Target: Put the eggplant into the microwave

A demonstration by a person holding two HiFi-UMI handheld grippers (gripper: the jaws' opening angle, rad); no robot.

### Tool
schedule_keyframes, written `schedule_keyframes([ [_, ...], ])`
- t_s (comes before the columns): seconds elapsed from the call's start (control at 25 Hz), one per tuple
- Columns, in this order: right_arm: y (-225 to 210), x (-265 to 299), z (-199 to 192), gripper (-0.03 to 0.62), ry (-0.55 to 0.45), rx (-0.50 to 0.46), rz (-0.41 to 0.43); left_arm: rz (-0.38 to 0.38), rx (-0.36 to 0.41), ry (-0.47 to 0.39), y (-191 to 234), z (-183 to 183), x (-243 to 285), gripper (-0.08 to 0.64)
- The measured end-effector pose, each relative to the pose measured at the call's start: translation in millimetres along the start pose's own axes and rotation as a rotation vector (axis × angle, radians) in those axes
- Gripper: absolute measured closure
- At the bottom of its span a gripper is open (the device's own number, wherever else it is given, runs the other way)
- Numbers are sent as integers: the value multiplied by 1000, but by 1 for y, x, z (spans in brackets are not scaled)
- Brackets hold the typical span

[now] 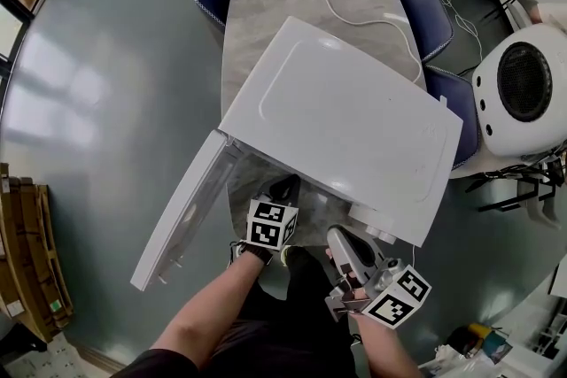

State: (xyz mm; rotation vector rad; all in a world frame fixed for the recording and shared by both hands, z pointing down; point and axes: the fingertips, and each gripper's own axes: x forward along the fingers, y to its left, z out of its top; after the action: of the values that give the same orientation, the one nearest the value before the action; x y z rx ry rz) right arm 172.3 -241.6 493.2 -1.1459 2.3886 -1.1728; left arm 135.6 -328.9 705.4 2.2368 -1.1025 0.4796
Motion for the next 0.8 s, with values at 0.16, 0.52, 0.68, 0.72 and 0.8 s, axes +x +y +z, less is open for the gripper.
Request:
schedule_keyframes([
  [0.16, -2, -1, -1, 591, 3, 5, -5, 1, -14, -9, 2, 8, 8, 551],
  [0.52, -8, 1, 1, 591, 9, 9, -11, 13, -28, -5, 7, 24, 26, 551],
  [0.68, -11, 2, 4, 591, 10, 5, -15, 19, -27, -4, 9, 29, 32, 551],
  [0.72, -11, 2, 5, 591, 10, 3, -16, 21, -28, -4, 10, 29, 33, 552],
  [0.8, -13, 2, 6, 591, 9, 1, -19, 21, -28, -5, 11, 29, 34, 551],
])
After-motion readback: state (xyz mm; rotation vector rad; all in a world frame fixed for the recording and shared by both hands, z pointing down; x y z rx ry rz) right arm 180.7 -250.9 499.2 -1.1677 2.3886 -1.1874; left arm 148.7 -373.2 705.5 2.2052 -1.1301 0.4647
